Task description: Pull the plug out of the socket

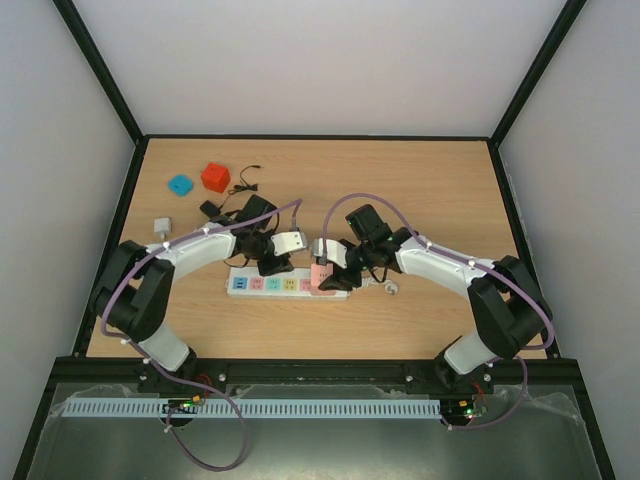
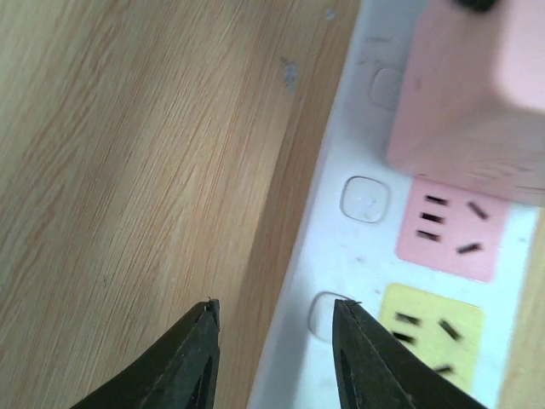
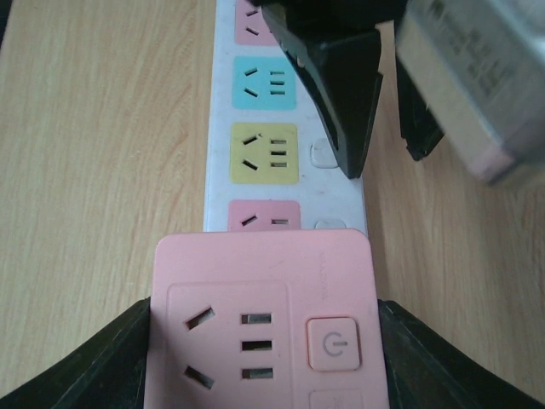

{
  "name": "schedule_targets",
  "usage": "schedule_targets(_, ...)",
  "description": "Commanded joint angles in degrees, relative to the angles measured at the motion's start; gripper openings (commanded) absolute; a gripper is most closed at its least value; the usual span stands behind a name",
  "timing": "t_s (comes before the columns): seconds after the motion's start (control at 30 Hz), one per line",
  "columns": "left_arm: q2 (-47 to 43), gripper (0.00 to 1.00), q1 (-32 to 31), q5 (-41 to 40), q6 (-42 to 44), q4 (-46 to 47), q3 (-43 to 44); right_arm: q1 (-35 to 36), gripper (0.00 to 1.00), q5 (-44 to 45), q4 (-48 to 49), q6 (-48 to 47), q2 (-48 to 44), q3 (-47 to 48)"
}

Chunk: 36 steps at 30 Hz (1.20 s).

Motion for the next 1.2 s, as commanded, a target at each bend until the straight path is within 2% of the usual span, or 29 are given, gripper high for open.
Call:
schedule_targets(0.0, -5.6, 0.42, -0.5, 2.5, 1.0, -5.6, -1.0, 0.2, 0.24, -2.6, 3.3, 0.1, -0.7, -0.8)
schedule_targets(0.17, -7.9, 0.44, -1.8, -0.4, 2.5, -3.6, -5.0, 0.2, 0.24, -2.4, 3.4, -0.5, -0.4, -1.3)
schedule_targets(0.33, -5.7, 0.44, -2.0, -4.4, 4.9, -2.6, -7.3, 0.2, 0.24, -2.2, 3.0, -0.7, -0.5, -0.9)
schedule_targets(0.73, -2.1, 0.38, -3.5, -14.9, 8.8, -0.5, -12.8, 0.2, 0.24, -4.2, 1.6, 0.5, -1.4, 1.3)
schedule_targets(1.17, -1.0, 0.36, -3.5, -14.5, 8.8, -0.8, -12.9, 0.2, 0.24, -4.1, 0.2, 0.1, -2.0, 2.9)
